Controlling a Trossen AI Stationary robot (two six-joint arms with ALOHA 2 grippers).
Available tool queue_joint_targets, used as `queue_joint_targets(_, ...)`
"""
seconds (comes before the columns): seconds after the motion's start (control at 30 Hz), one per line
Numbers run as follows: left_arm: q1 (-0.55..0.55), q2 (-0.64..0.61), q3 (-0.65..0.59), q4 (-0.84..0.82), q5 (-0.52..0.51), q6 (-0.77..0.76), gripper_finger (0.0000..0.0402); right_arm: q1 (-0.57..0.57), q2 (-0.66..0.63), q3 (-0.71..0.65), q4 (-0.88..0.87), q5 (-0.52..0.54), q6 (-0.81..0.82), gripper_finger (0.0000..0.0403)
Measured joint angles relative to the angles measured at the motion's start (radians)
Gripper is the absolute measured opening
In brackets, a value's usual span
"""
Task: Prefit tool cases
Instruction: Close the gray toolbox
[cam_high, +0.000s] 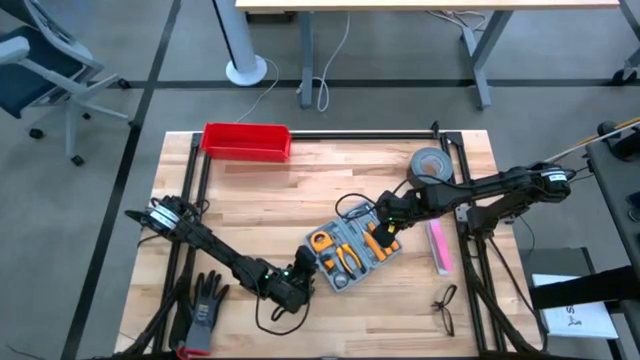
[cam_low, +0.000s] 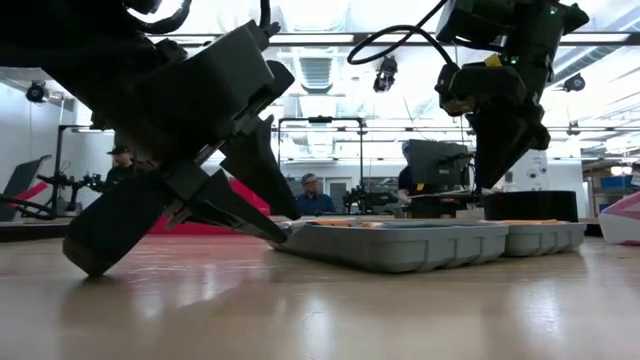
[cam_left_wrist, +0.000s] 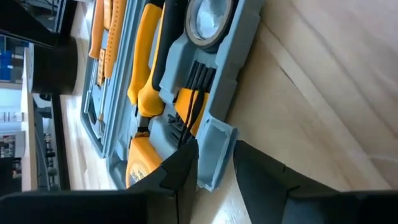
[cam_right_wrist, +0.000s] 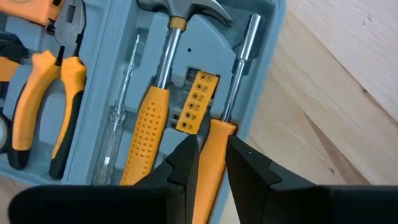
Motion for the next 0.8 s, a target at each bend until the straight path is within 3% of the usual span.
queue_joint_targets(0.13, 0.000, 0.000, 0.005, 0.001, -0.004, 0.023, 0.0087, 0.002, 0.000, 0.000, 0.000, -0.007, 0.000, 0.0070)
queue_joint_targets(0.37, 0.005, 0.000, 0.040, -0.019, -0.015, 0.026, 0.0008, 0.009, 0.000, 0.000, 0.001, -0.007, 0.001, 0.0073)
queue_joint_targets(0.6, 0.008, 0.000, 0.058, -0.049, -0.009, 0.014, 0.0002, 0.016, 0.000, 0.000, 0.007, -0.007, 0.004, 0.0058)
queue_joint_targets(0.8, 0.008, 0.000, 0.107, -0.189, -0.005, -0.043, 0.0001, 0.015, 0.000, 0.000, 0.007, -0.007, 0.003, 0.0058)
